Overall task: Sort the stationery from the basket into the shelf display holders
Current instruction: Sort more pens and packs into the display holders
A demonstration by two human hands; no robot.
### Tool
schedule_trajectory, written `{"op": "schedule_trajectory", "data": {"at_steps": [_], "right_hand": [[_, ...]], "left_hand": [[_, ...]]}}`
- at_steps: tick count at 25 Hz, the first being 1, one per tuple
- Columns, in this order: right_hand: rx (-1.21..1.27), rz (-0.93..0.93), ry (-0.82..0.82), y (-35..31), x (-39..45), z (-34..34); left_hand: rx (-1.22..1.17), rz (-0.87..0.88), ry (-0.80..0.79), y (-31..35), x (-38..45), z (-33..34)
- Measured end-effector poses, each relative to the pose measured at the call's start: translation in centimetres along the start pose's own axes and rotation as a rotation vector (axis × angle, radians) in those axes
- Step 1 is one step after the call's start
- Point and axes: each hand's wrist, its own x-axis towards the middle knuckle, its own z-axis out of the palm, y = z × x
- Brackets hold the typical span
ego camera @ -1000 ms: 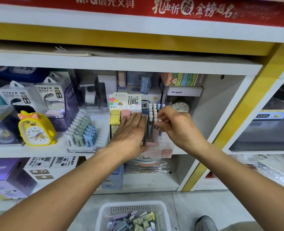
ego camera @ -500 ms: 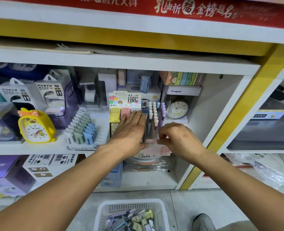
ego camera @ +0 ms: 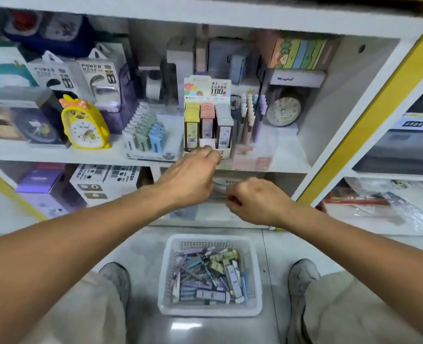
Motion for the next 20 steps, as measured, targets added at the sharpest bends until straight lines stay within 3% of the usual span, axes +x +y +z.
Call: {"op": "schedule_trajectory", "data": {"at_steps": [3,5,9,14,20], "right_hand": [[0.032,0.047,-0.451,-1.6,-0.2,7.8],[0.077,0.105,-0.573,-1.7,-0.7,13.0],[0.197,0.265,-0.602,-0.8,-2.8,21.0],[0.321,0.530,-0.450,1.0,-3.4,26.4],[0.231,0.432,-0.445,1.8,-2.3,30.9]], "left_hand": [[-0.007,-0.092,-0.693,-0.2,-3.5,5.2],[0.013,-0.111,-0.906,-0.4,-5.7,9.4],[-0.041,-0.264,-0.941,-0.9,-10.7,17.7],[-0.035,-0.332,-0.856,-1.7,-13.9,25.0],[-0.009,-0.362,-0.807,-2.6,-12.8,29.7]]}}
